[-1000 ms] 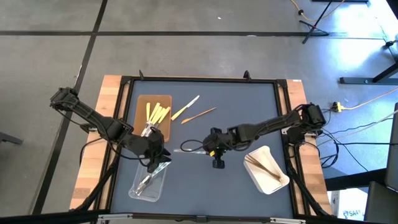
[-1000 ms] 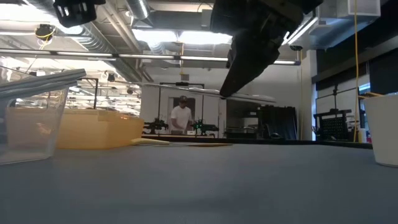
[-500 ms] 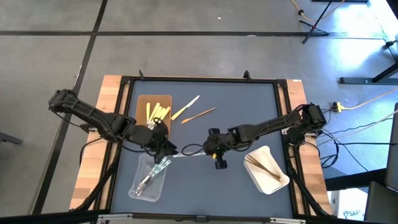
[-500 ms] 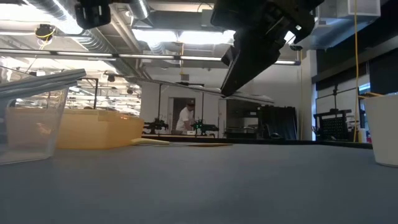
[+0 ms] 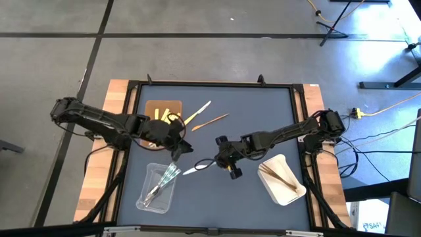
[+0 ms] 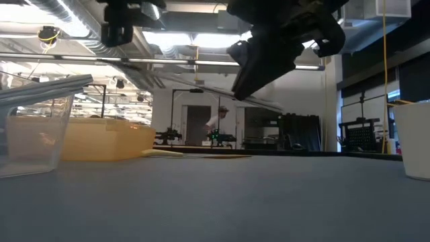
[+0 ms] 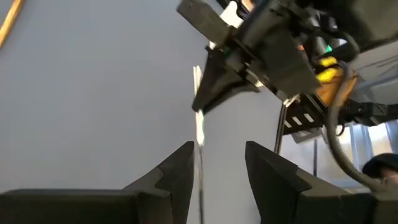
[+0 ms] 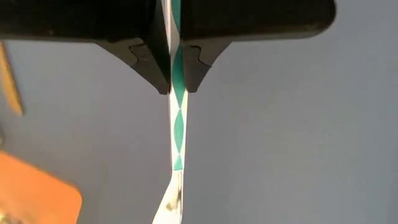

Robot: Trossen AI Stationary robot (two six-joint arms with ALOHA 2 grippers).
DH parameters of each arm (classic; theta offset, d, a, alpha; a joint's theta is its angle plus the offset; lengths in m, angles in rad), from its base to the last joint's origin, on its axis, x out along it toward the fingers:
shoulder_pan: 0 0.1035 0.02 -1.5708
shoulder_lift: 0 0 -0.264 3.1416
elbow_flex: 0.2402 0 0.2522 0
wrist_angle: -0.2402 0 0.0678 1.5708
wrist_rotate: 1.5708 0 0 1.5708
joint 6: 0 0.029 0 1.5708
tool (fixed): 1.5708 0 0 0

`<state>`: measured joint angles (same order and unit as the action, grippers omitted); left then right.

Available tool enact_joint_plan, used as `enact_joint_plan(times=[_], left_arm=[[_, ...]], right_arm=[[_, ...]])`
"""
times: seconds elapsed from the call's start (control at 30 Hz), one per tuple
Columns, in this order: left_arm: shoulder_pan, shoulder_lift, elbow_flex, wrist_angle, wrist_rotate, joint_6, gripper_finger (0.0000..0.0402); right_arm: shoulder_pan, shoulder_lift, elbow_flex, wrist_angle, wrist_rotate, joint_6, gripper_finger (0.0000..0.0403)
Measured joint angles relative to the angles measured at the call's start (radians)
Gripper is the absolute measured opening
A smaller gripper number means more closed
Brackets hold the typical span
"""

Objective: Sort silverware by color (type)
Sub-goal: Put the green knife into the transparent bin

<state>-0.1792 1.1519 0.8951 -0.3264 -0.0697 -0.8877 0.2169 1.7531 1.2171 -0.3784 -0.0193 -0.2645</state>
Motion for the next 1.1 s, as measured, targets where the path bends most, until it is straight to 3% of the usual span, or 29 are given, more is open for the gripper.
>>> enact_joint_plan(times=[0.53,1.1], left_arm=[[0.148,0.213,0.000,0.159,0.263,-0.001,0.0137],[0.122,0.407,0.000,0.366,0.319,-0.003,0.0137]], right_arm=[[0.000,0.000,0.000,0.041,0.000,-0.305,0.0001],[0.000,0.000,0.000,0.039,0.018,-0.372,0.0002]])
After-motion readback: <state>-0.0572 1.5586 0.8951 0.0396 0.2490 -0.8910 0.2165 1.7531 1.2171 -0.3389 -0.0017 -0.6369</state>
